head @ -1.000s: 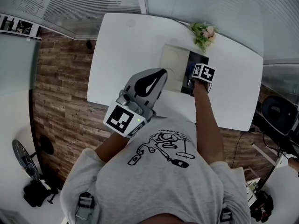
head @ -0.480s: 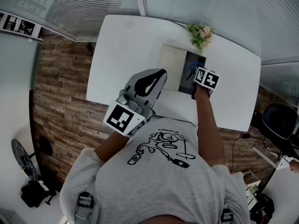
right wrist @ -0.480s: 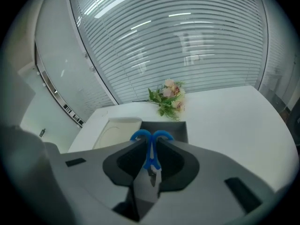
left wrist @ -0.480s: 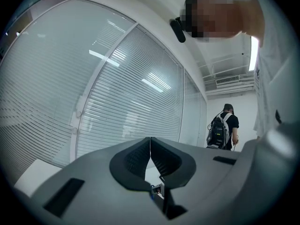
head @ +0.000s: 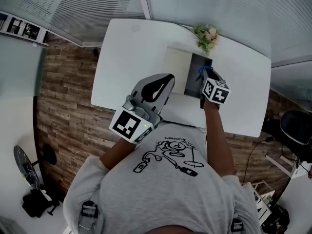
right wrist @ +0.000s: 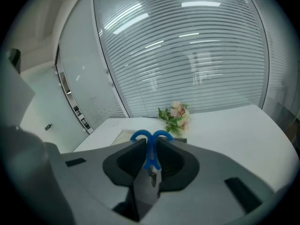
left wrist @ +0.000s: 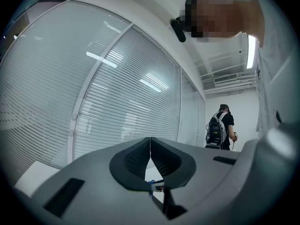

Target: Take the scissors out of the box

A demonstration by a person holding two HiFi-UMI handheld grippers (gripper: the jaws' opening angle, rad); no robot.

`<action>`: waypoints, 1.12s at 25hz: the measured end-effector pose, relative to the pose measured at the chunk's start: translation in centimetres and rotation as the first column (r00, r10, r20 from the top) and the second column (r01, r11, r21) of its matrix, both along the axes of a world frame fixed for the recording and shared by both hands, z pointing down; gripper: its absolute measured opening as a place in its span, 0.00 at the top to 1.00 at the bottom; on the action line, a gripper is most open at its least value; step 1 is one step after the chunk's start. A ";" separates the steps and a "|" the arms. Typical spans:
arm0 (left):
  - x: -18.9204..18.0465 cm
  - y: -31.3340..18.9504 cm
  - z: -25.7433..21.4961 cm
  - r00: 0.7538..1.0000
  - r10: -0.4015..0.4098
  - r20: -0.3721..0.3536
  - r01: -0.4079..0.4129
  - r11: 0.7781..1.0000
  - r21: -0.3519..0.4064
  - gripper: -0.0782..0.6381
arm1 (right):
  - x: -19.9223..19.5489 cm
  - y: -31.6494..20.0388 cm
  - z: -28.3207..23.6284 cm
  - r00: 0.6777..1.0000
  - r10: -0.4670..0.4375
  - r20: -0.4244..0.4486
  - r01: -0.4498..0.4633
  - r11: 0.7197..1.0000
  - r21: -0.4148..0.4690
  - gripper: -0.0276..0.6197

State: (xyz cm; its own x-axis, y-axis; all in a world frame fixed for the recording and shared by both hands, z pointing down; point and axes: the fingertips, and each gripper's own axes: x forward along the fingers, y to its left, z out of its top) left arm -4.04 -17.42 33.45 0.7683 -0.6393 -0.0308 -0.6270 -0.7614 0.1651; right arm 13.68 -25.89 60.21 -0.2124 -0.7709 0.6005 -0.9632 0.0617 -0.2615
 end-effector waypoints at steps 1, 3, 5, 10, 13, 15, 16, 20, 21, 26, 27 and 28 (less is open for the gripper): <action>0.1 0.1 -0.1 1.000 0.000 0.001 0.000 1.000 0.003 0.86 | -0.1 0.1 -0.5 1.000 -0.006 0.002 0.006 1.000 0.018 0.83; 0.3 0.3 -0.3 1.000 -0.001 0.003 0.001 1.000 0.007 0.86 | -0.1 0.4 -1.9 1.000 -0.015 0.006 0.015 0.998 0.055 0.83; 0.5 0.4 -0.4 1.000 -0.001 0.003 0.001 1.000 0.011 0.86 | -0.2 0.8 -3.4 1.000 -0.027 0.013 0.026 0.995 0.094 0.83; 1.0 0.7 -0.4 1.000 0.002 0.007 -0.002 1.000 0.016 0.86 | -0.4 1.7 -7.7 0.998 -0.069 -0.007 0.068 0.975 0.210 0.83; 1.6 0.7 -0.5 1.000 0.009 0.009 -0.009 1.000 0.022 0.86 | -0.3 2.2 -10.2 0.996 -0.085 -0.023 0.088 0.959 0.269 0.83; 1.9 0.7 -0.7 1.000 0.011 0.009 -0.012 1.000 0.027 0.86 | -0.2 2.6 -11.7 0.995 -0.096 -0.025 0.099 0.949 0.300 0.83; 2.0 0.6 -0.8 1.000 0.012 0.009 -0.012 1.000 0.029 0.86 | -0.2 2.7 -12.4 0.995 -0.100 -0.023 0.102 0.944 0.314 0.83; 2.5 0.6 -1.1 1.000 0.015 0.007 -0.015 0.999 0.035 0.86 | 0.0 3.7 -15.0 0.992 -0.114 -0.053 0.126 0.922 0.367 0.83; 2.6 0.6 -1.1 1.000 0.016 0.008 -0.016 0.999 0.037 0.86 | 0.1 3.9 -15.5 0.991 -0.118 -0.062 0.133 0.915 0.380 0.83; 2.9 0.6 -1.2 1.000 0.017 0.008 -0.018 0.999 0.042 0.86 | 0.3 5.3 -18.0 0.989 -0.130 -0.075 0.150 0.888 0.435 0.83; 3.0 0.6 -1.3 1.000 0.018 0.008 -0.018 0.999 0.043 0.86 | 0.3 5.6 -18.5 0.989 -0.131 -0.074 0.151 0.883 0.445 0.83; 3.1 0.7 -1.3 1.000 0.018 0.008 -0.018 0.999 0.044 0.86 | 0.4 5.9 -19.1 0.988 -0.133 -0.073 0.151 0.877 0.456 0.83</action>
